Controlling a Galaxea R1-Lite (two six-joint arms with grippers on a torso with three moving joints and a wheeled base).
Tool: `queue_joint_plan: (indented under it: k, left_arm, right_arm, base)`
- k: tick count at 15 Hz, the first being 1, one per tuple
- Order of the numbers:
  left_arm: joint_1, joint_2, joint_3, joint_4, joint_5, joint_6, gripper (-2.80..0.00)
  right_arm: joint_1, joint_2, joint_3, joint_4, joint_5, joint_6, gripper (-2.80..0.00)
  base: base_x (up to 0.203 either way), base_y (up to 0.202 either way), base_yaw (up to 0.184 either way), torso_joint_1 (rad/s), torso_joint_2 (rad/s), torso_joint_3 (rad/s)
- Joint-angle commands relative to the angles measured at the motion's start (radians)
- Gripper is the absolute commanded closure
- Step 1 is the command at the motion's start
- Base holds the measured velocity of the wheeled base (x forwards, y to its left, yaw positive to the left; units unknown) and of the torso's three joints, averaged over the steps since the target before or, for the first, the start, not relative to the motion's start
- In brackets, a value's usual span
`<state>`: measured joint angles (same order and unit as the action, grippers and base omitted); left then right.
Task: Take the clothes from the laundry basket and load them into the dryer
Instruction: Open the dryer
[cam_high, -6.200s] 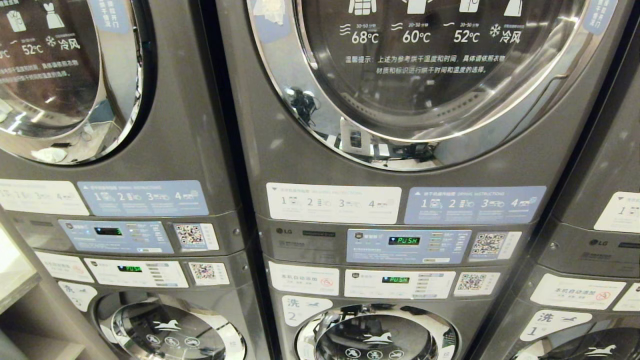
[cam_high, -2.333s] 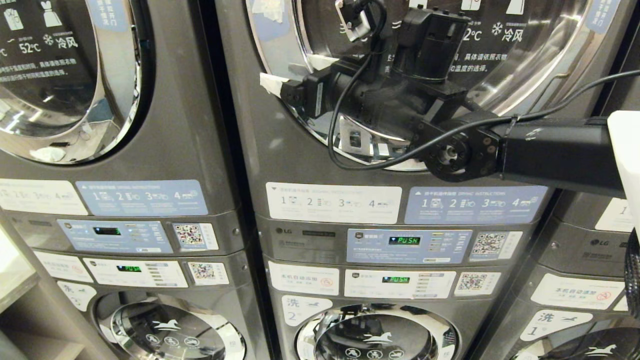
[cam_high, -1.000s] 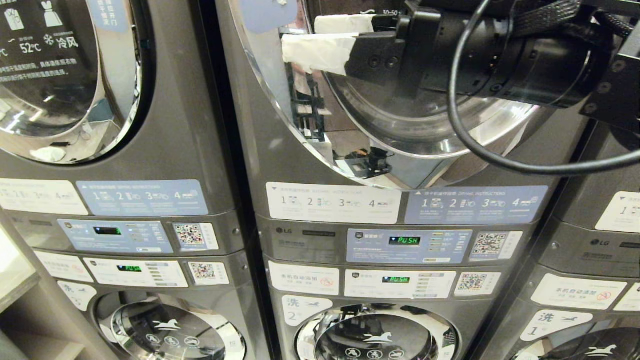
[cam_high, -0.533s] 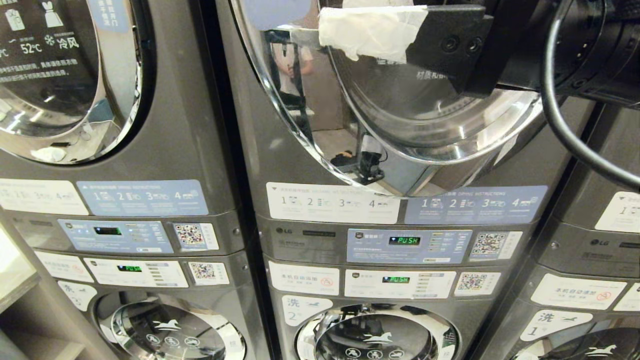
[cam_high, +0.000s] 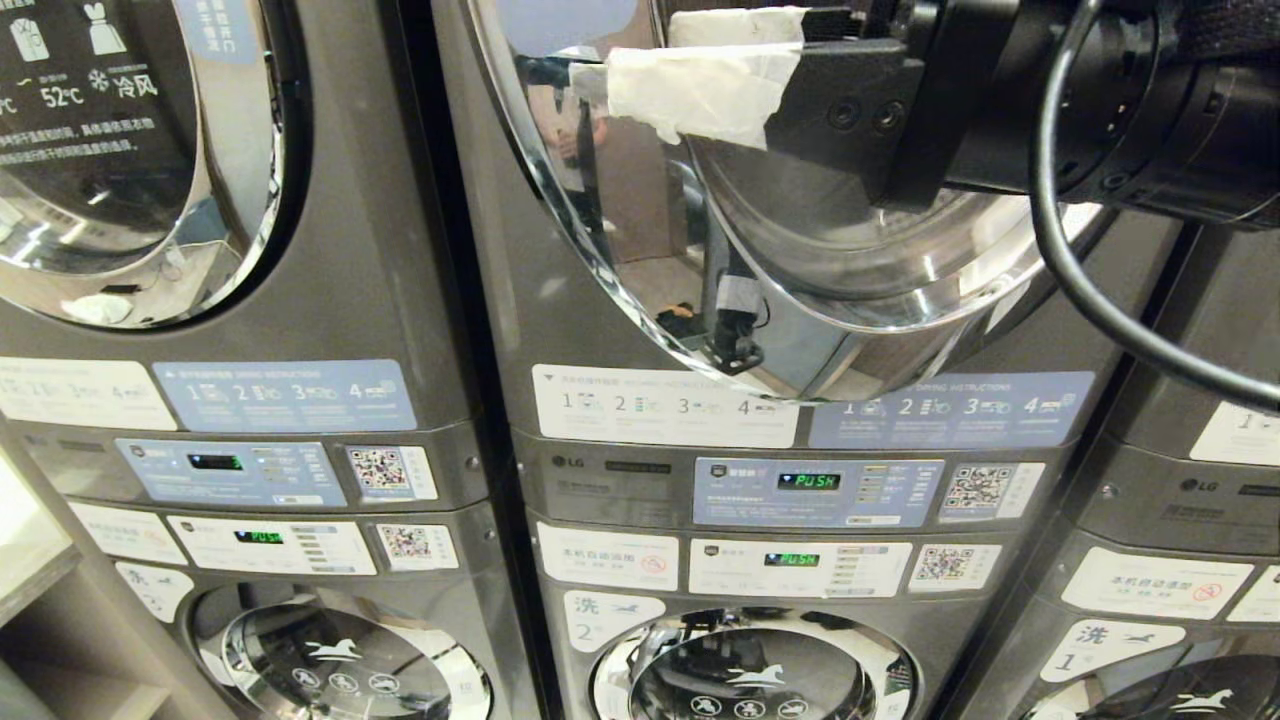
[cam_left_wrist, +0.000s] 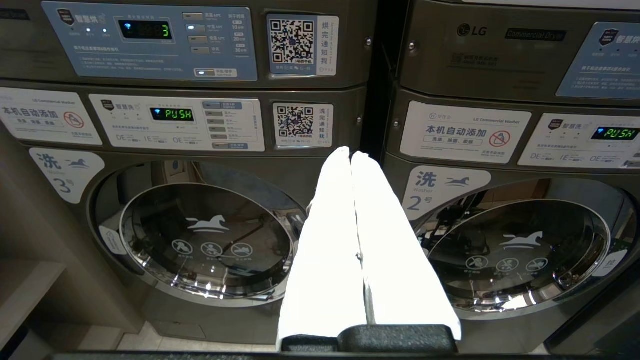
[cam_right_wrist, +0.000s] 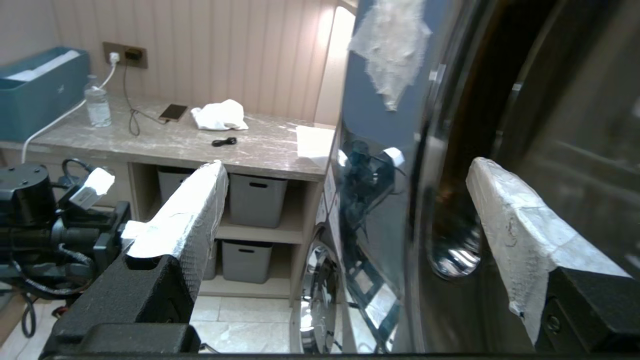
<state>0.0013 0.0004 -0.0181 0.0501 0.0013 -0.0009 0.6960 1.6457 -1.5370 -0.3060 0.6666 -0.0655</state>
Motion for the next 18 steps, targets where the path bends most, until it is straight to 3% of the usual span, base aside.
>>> queue_joint_plan:
  k: [1,5,13,18]
  left_arm:
    - [0.0,0.0,-0.001,0.0,0.0,0.0,0.0]
    - [0.0,0.0,-0.001,0.0,0.0,0.0,0.0]
    - [0.0,0.0,0.0,0.0,0.0,-0.001,0.0]
    - [0.0,0.0,0.0,0.0,0.0,-0.001,0.0]
  right_arm:
    - [0.008,0.021,-0.002,-0.002,0.005,-0.002,-2.8]
    - [0.013,0.013,0.004,-0.001,0.035,0.004,-2.8]
    - [0.013,-0.092,0.116,0.048,0.194,0.001,-2.8]
    - [0.012,-0.212,0.24,0.048,0.206,0.001,-2.8]
  base:
    - [0.0,0.0,0.0,0.0,0.0,0.0]
    - [0.0,0.0,0.0,0.0,0.0,0.0]
    - [0.0,0.0,0.0,0.0,0.0,0.0]
    - [0.0,0.0,0.0,0.0,0.0,0.0]
